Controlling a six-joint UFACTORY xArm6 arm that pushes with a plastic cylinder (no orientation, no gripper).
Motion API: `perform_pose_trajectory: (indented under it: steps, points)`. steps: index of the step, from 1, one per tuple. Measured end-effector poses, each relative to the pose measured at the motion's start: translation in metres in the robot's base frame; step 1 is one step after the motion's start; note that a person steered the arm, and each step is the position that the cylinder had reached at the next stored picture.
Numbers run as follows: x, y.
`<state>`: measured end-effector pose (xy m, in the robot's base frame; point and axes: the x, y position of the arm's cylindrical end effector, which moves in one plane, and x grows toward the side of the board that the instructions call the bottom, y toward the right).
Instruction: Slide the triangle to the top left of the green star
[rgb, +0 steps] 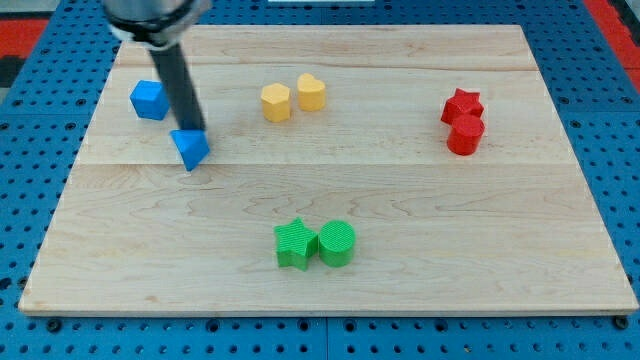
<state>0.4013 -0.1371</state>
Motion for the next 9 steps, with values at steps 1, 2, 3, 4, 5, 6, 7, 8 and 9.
perform_pose_trajectory:
  steps: [1,2,3,4,5,6,7,8,9]
  points:
    - [0.022,-0.03]
    - [0.038,-0.061]
    - [0.045,-0.045]
    - [0.024,-0.016]
    - [0.024,0.026]
    - [0.024,0.036]
    - [0.024,0.042]
    - [0.026,0.042]
    - [0.031,0.052]
